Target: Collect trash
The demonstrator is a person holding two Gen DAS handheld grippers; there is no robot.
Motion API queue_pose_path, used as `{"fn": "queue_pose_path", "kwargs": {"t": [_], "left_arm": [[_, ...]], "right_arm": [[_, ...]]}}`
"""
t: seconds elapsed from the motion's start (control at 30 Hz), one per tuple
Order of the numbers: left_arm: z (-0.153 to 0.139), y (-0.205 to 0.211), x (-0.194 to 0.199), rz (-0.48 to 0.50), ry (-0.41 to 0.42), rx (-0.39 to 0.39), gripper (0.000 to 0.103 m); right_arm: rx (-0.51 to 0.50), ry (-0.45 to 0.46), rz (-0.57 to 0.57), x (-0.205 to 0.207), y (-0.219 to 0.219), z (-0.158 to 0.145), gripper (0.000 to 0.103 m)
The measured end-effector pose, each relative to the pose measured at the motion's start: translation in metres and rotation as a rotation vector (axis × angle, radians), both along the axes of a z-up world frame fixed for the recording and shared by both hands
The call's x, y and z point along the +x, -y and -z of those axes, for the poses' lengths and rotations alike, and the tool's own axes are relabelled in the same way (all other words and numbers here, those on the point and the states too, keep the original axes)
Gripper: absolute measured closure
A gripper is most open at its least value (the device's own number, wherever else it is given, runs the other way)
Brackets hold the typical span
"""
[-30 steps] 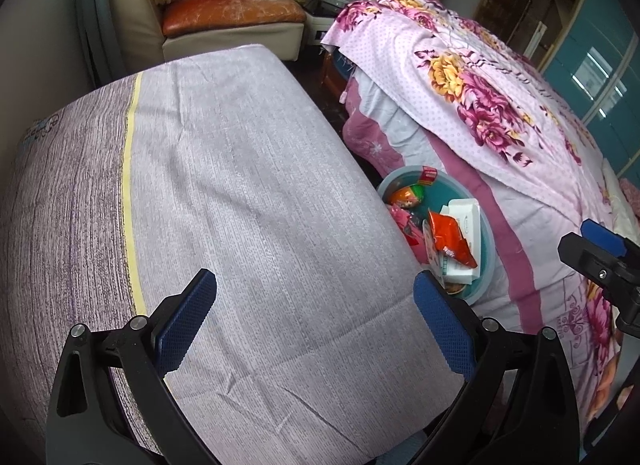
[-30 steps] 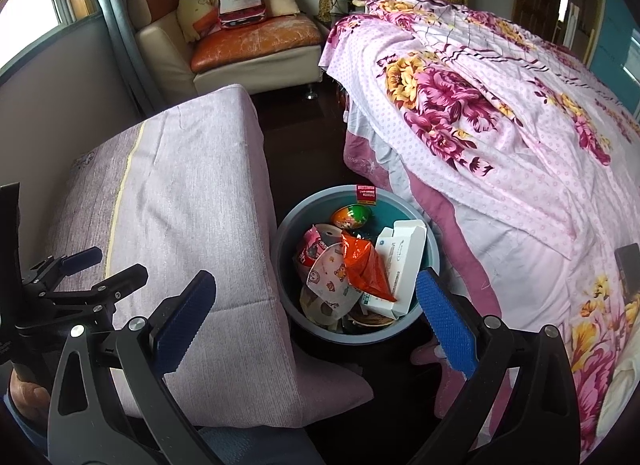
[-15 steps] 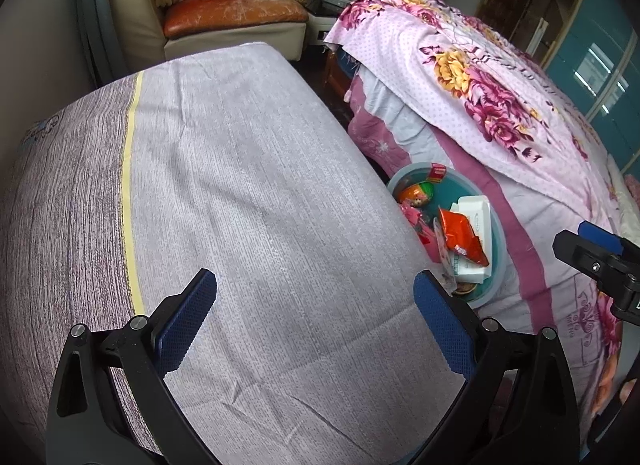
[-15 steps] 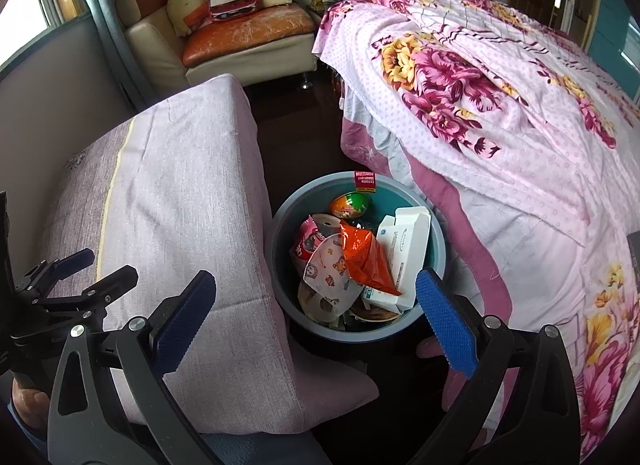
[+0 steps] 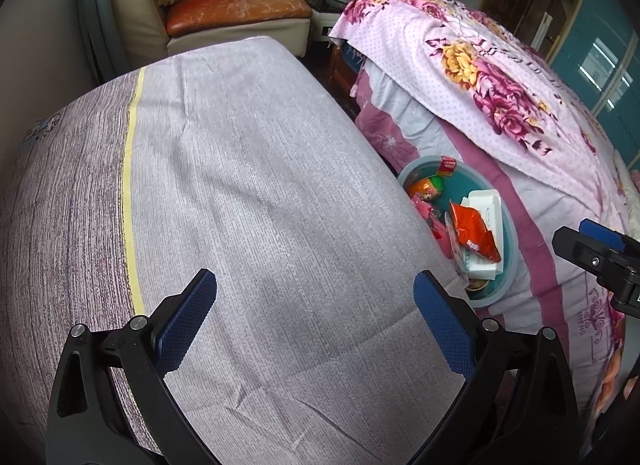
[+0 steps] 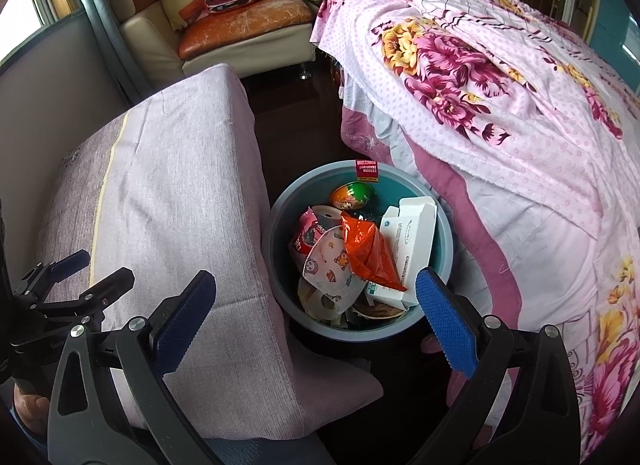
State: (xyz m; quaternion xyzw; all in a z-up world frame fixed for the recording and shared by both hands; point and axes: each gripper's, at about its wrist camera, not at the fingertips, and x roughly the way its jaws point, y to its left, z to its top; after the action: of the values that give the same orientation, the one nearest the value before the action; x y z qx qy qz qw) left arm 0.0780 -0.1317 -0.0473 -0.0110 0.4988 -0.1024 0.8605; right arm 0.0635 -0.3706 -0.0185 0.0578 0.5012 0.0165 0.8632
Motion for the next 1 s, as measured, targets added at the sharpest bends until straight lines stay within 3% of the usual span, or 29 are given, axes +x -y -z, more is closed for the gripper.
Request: {"fn": "queue_pose_path", "kwargs": {"t": [0.53, 1.0], "left_arm": [[0.011, 0.002, 0.003, 0.003, -0.021, 0.013, 0.004], [0.009, 0.004, 0.000, 0.007, -0.024, 0.006, 0.004]], "right_arm": [[0.006, -0.032, 0.001, 0.005, 0.002, 0.015, 0.007], [-0.009, -0.018, 0.000, 0.004, 0.001, 0.010, 0.007]]}}
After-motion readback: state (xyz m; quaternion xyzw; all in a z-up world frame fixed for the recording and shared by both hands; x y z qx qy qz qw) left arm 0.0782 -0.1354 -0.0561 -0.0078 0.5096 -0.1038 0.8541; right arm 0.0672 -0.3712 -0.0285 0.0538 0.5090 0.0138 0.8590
